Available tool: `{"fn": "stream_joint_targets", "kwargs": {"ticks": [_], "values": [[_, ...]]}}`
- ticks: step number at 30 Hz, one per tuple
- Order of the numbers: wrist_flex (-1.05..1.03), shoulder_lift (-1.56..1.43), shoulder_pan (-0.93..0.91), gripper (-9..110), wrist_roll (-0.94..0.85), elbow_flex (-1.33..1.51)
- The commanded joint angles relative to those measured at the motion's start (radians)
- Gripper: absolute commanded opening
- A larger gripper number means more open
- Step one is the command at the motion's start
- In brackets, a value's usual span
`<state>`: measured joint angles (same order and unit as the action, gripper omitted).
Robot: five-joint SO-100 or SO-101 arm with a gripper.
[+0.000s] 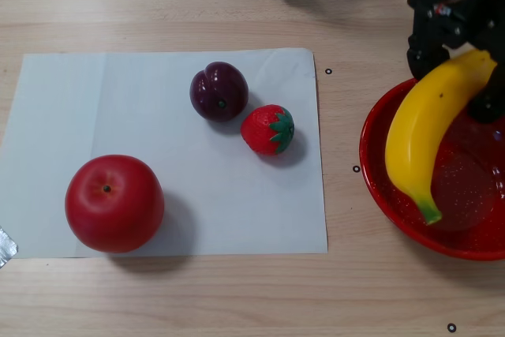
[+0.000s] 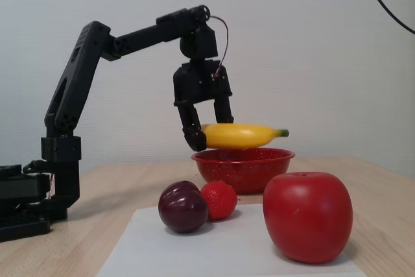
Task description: Grasp the banana and put it in the red bowl.
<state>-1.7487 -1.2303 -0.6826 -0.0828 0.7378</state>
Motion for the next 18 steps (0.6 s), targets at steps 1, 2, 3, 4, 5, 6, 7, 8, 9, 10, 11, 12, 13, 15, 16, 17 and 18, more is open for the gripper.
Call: {"fn": "stream_joint_targets", "kwargs": {"ticks": [1, 2, 3, 4, 5, 6, 7, 8, 9, 10, 11, 12, 13, 15, 16, 17, 18], "values": [[0.012, -0.075, -0.009, 32, 0.005, -0.117], [0.005, -0.074, -0.011, 34, 0.006, -0.126], [0.000, -0.071, -0.011, 35, 0.006, -0.137], [-0.005, -0.071, -0.011, 36, 0.006, -0.144], [-0.008, -0.071, -0.009, 36, 0.006, -0.150], [-0.011, -0.071, -0.009, 36, 0.006, -0.164], [-0.015, -0.071, -0.008, 35, 0.006, -0.175], [-0.018, -0.075, -0.006, 33, 0.009, -0.186], [-0.026, -0.083, -0.003, 31, 0.012, -0.201], [-0.029, -0.091, -0.002, 28, 0.017, -0.213], [-0.031, -0.101, 0.002, 25, 0.018, -0.222], [-0.031, -0.114, 0.008, 20, 0.021, -0.230], [-0.032, -0.127, 0.014, 16, 0.025, -0.238], [-0.041, -0.160, 0.029, 9, 0.032, -0.249], [-0.046, -0.178, 0.037, 5, 0.037, -0.252], [-0.051, -0.198, 0.044, 3, 0.041, -0.252], [-0.055, -0.216, 0.054, 0, 0.044, -0.252]]}}
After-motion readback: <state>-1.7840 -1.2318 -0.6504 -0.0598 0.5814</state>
